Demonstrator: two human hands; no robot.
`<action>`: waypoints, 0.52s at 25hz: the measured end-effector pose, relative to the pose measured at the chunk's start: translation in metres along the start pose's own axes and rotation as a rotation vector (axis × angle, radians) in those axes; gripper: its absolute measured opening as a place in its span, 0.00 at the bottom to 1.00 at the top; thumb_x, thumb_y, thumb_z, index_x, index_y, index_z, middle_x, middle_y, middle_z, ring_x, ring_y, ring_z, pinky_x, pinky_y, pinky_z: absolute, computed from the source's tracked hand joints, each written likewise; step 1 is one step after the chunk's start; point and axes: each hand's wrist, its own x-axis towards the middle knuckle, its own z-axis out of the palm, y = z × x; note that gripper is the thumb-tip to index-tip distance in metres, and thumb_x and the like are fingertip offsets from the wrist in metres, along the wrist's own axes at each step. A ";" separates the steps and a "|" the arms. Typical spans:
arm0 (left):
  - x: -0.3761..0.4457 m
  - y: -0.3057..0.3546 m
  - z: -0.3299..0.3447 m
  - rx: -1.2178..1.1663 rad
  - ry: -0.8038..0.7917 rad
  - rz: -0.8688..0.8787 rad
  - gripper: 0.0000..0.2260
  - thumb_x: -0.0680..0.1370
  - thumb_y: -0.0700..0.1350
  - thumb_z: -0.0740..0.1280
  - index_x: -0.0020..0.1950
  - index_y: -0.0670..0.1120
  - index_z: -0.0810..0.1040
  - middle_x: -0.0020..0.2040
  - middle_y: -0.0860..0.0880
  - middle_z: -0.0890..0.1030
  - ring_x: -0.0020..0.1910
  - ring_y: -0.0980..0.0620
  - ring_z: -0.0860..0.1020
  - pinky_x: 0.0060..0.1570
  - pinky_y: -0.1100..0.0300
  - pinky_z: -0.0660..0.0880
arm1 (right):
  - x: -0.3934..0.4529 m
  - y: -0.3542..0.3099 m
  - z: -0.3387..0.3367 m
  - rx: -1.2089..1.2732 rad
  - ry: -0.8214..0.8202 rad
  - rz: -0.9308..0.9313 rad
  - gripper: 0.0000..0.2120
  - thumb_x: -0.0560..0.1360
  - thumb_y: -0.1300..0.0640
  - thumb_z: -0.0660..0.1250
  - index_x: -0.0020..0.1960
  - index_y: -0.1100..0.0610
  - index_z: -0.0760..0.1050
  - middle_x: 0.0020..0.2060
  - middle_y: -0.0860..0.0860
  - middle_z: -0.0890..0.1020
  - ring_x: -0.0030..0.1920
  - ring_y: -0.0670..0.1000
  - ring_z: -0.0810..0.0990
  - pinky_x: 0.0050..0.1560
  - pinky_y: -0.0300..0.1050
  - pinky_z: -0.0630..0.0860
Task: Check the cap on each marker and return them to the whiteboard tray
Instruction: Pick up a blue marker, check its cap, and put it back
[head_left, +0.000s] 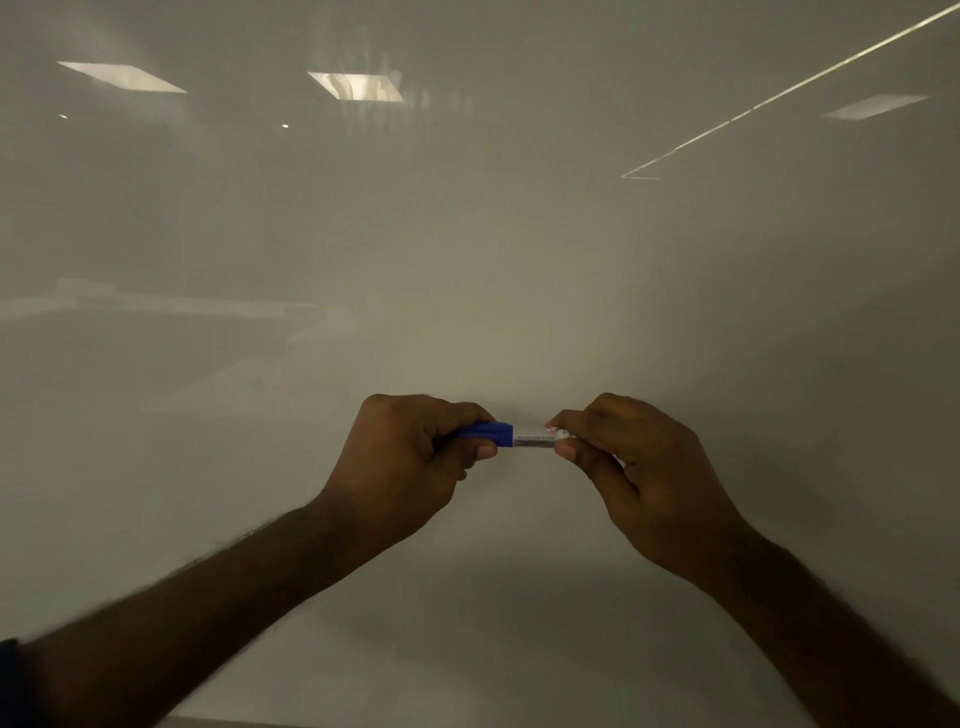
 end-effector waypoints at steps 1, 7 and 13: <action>-0.002 -0.002 0.003 -0.016 -0.009 -0.011 0.07 0.72 0.39 0.72 0.47 0.49 0.84 0.30 0.52 0.81 0.32 0.56 0.79 0.34 0.74 0.71 | -0.002 0.002 0.000 -0.012 -0.014 0.000 0.11 0.77 0.55 0.61 0.55 0.56 0.79 0.36 0.51 0.78 0.37 0.48 0.73 0.35 0.42 0.71; -0.022 -0.020 0.038 0.006 -0.093 0.007 0.08 0.74 0.43 0.71 0.53 0.48 0.82 0.38 0.50 0.84 0.36 0.54 0.78 0.38 0.64 0.74 | -0.033 0.027 0.025 0.120 -0.078 0.104 0.13 0.77 0.55 0.60 0.58 0.56 0.78 0.41 0.49 0.77 0.42 0.46 0.72 0.42 0.36 0.68; -0.067 -0.063 0.095 0.004 -0.216 -0.035 0.10 0.76 0.40 0.68 0.56 0.46 0.81 0.46 0.47 0.84 0.41 0.52 0.79 0.43 0.67 0.73 | -0.091 0.048 0.072 0.239 -0.134 0.266 0.09 0.77 0.60 0.62 0.55 0.56 0.77 0.45 0.53 0.79 0.47 0.52 0.76 0.50 0.46 0.74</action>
